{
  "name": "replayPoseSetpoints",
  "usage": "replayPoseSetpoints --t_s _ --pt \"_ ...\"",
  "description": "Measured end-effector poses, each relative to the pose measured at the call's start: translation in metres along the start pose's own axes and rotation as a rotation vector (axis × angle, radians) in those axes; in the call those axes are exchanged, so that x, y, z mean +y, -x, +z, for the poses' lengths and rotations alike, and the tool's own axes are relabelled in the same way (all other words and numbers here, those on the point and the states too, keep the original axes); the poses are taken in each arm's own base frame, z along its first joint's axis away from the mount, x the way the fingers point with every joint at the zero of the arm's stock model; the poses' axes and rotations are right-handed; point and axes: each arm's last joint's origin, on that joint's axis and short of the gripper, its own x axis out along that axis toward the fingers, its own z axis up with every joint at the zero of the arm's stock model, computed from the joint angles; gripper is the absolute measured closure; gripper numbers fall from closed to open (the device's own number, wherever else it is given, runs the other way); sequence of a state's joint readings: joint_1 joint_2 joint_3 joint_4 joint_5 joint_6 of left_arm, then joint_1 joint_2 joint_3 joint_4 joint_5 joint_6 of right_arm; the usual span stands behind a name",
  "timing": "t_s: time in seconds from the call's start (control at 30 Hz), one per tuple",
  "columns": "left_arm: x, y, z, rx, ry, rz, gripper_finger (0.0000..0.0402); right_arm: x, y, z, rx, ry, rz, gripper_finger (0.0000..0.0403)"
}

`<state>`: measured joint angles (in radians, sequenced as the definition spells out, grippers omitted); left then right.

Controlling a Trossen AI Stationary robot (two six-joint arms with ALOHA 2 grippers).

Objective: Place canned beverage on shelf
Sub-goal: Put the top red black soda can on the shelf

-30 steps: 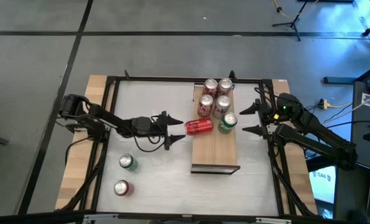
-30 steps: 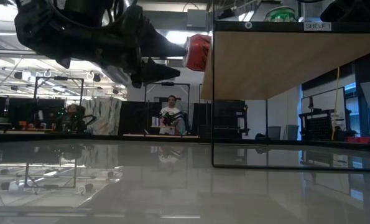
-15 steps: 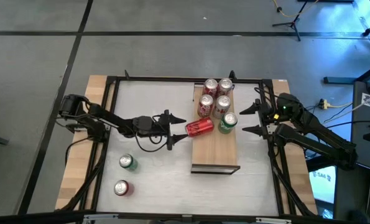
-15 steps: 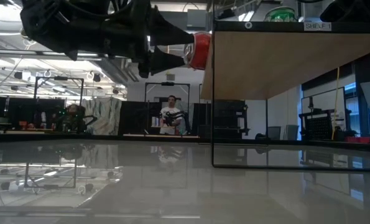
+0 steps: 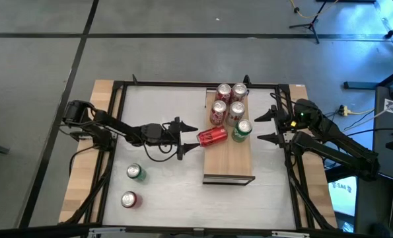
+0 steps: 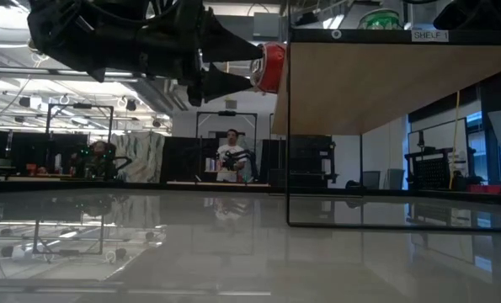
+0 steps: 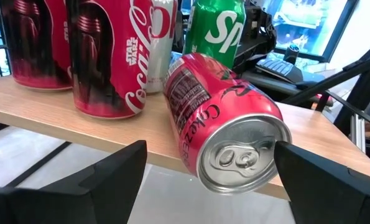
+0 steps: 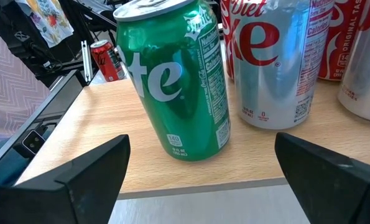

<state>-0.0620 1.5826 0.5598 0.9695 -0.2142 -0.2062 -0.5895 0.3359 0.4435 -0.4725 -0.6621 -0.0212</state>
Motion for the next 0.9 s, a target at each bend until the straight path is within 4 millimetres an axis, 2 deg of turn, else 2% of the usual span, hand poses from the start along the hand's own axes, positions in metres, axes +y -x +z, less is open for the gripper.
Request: replayPoseSetpoints --t_s 0.33,0.5,0.9 --pt "-0.0049 0.0015 -0.0025 0.024 -0.01 -0.014 0.0058 0.0001 0.0 0.0 0.0 0.0 0.0 0.0006" --pt "-0.0079 0.0071 -0.0023 0.089 -0.027 -0.004 0.0058 0.0001 0.0 0.0 0.0 0.0 0.001 0.0006" --pt "-0.0086 0.0087 -0.0011 0.09 -0.025 0.017 0.0058 0.0001 0.0 0.0 0.0 0.0 0.001 0.0006"
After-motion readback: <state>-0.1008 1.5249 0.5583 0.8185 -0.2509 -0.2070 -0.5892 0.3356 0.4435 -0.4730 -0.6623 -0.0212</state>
